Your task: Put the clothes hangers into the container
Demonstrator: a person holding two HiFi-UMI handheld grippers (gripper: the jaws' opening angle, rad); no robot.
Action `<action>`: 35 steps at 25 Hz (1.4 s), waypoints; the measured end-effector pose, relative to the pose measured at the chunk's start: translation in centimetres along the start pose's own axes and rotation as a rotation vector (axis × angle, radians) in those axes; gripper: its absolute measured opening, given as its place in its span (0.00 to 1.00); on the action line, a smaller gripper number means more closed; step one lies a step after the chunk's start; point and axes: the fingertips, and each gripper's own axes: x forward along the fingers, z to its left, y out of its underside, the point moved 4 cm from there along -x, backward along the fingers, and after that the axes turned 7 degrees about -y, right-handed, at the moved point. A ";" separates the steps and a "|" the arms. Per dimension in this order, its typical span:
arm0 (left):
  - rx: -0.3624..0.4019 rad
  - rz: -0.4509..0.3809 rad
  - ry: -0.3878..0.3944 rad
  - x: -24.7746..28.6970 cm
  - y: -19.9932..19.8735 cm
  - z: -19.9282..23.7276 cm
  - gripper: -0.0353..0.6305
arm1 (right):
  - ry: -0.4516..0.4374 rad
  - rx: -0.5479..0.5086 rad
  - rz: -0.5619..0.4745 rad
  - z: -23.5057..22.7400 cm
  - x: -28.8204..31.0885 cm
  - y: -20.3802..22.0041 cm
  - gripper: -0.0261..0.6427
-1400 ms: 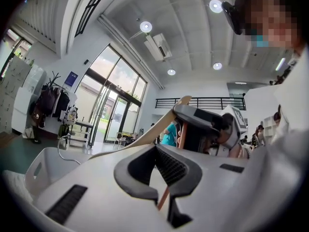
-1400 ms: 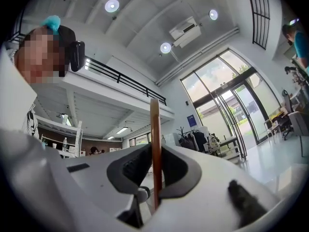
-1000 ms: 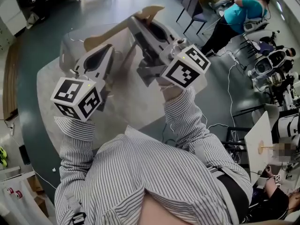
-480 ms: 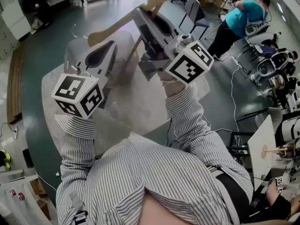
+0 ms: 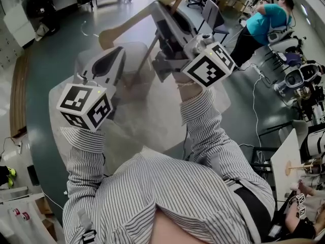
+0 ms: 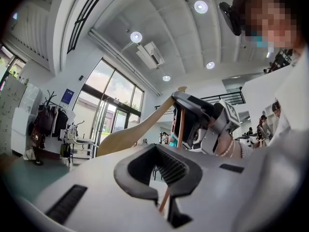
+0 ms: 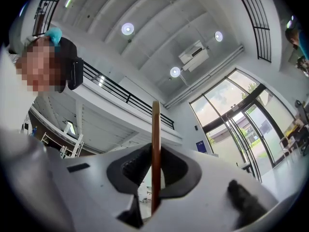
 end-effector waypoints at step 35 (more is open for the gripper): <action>-0.120 0.130 -0.011 3.8 6.1 7.9 0.07 | 0.035 0.062 0.224 -6.5 2.7 13.7 0.12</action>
